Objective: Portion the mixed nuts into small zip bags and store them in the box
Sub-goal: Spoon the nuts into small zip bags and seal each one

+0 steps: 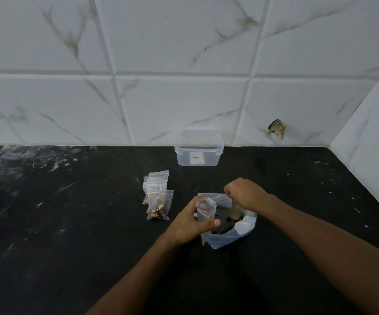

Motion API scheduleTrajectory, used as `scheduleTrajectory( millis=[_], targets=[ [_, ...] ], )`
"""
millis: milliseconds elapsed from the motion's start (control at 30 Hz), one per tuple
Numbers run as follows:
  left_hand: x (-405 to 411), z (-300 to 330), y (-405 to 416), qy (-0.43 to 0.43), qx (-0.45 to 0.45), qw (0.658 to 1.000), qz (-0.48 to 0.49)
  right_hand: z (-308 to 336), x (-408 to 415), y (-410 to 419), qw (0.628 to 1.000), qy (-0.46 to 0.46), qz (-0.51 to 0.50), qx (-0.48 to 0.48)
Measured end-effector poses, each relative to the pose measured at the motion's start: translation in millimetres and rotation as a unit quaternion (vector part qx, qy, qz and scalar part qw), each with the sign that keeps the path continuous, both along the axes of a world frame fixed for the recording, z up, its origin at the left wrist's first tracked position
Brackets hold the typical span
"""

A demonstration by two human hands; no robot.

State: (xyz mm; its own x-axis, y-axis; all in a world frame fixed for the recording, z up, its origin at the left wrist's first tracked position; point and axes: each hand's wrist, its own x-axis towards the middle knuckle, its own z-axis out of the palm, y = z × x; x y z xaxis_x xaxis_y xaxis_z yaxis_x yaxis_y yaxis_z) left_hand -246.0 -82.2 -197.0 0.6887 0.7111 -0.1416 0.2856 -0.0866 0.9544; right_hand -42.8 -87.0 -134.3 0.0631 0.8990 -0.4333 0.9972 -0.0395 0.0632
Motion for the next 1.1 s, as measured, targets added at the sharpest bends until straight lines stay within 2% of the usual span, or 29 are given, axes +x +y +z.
scheduleTrajectory(
  millis=[300, 433, 500, 567, 700, 767, 800, 833, 933, 967, 1033, 1100],
  targets=[
    [0, 1, -6, 0.007, -0.011, 1.0, 0.008, -9, 9, -6, 0.993, 0.089, -0.077, 0.027],
    [0, 0, -9, -0.004, -0.018, 1.0, 0.016, -12, 4, -13, 0.979, 0.167, -0.109, 0.027],
    [1, -1, -11, -0.006, -0.02, 1.0, 0.022, -19, -1, -17, 0.964, 0.211, -0.162, 0.004],
    [1, -1, -13, -0.003, -0.019, 0.999, 0.025, -30, -7, -19, 0.926, 0.269, -0.263, -0.02],
    [-1, -1, -16, -0.002, -0.024, 0.999, 0.03, -50, -15, -24, 0.783, 0.382, -0.49, 0.017],
    [-1, -1, -16, -0.003, -0.031, 0.999, 0.032, -56, -17, -27, 0.729, 0.411, -0.545, 0.055],
    [-1, -2, -15, -0.005, -0.033, 0.999, 0.034, -56, -18, -29, 0.722, 0.416, -0.548, 0.068],
    [-2, -2, -15, -0.008, -0.033, 0.999, 0.036, -56, -19, -33, 0.738, 0.408, -0.531, 0.081],
    [-3, 2, -14, -0.018, -0.032, 0.999, 0.039, -52, -16, -46, 0.846, 0.327, -0.387, 0.168],
    [-4, 4, -13, -0.023, -0.035, 0.998, 0.041, -49, -15, -51, 0.868, 0.295, -0.341, 0.208],
    [-5, 8, -8, -0.035, -0.041, 0.997, 0.052, -46, -11, -57, 0.887, 0.235, -0.292, 0.269],
    [-7, 10, -3, -0.048, -0.045, 0.995, 0.072, -47, -7, -60, 0.888, 0.189, -0.289, 0.302]
  ],
)
